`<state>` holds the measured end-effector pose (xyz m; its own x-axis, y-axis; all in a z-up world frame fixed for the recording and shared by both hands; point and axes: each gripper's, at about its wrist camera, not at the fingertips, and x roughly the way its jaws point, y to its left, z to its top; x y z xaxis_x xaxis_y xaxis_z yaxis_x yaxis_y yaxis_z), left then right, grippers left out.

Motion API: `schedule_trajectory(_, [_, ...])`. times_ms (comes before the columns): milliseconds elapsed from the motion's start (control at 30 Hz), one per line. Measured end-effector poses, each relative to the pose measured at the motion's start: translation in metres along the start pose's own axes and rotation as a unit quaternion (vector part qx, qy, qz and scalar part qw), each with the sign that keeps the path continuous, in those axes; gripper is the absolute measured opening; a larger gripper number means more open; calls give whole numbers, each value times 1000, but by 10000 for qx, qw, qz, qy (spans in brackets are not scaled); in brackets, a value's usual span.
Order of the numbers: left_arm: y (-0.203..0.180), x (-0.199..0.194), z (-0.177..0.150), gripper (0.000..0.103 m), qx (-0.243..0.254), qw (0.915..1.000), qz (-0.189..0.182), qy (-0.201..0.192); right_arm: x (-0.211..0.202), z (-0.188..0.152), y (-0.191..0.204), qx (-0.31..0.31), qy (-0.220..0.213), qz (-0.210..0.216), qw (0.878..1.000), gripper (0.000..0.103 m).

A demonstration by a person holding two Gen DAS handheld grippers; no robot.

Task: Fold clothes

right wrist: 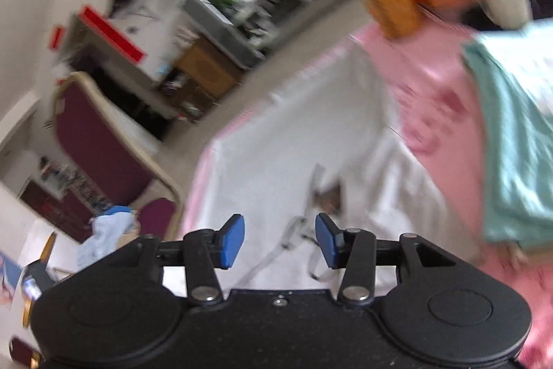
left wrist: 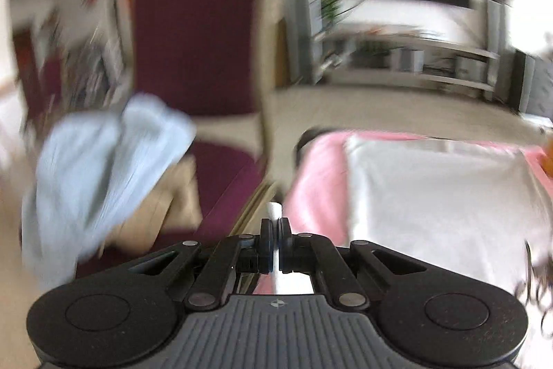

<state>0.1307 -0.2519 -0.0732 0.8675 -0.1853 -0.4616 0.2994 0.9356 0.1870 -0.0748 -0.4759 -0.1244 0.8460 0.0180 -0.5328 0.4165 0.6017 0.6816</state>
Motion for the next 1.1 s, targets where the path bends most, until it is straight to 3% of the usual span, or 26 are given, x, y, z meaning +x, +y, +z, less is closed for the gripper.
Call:
schedule_trajectory(100, [-41,-6,-11,1,887,9952,-327,-259,9,1,-11,255,147,-128,9995,44])
schedule_trajectory(167, [-66,-10,-24,1,1497,9859,-664,-337,13,2,-13,265,174,-187,9993,44])
schedule_trajectory(233, [-90,-18,-44,1,2252,9682,-1031,-348,17,2,-14,252,218,-234,9992,44])
schedule_trajectory(300, [-103,-16,-65,16,2891,9480,-1324,-117,19,0,-16,240,281,-292,9989,44])
schedule_trajectory(367, [-112,-14,-84,19,3423,9278,-1484,83,22,-1,-18,230,334,-366,9985,44])
schedule_trajectory(400, [-113,-14,-92,20,3618,9206,-1465,138,22,-1,-19,234,365,-384,9983,45])
schedule_trajectory(433, [-109,-15,-92,22,3649,9194,-1454,185,23,-1,-19,238,392,-392,9982,45])
schedule_trajectory(500, [-91,-18,-82,33,3155,9364,-1505,322,22,-1,-20,239,429,-383,9981,45])
schedule_trajectory(567, [-72,-21,-72,35,2581,9523,-1561,465,22,-2,-19,207,439,-412,9980,45])
schedule_trajectory(667, [-27,-18,-52,36,1046,9814,-1385,825,21,-2,-20,200,424,-440,9979,45])
schedule_trajectory(700, [-20,-13,-50,37,718,9837,-1340,962,21,-2,-21,212,407,-462,9979,45])
schedule_trajectory(800, [-7,2,-51,31,51,9833,-1249,1319,19,-2,-23,282,303,-599,9973,44])
schedule_trajectory(867, [2,13,-51,24,-394,9800,-1185,1552,19,-2,-25,322,257,-802,9959,26])
schedule_trajectory(900, [6,18,-52,23,-616,9773,-1151,1668,20,-3,-27,357,251,-899,9950,22])
schedule_trajectory(1000, [19,33,-52,19,-1280,9656,-1046,2007,28,-3,-34,514,310,-1072,9924,18])
schedule_trajectory(1100, [20,35,-53,18,-1257,9641,-975,2127,41,-1,-36,335,329,-1444,9884,18])
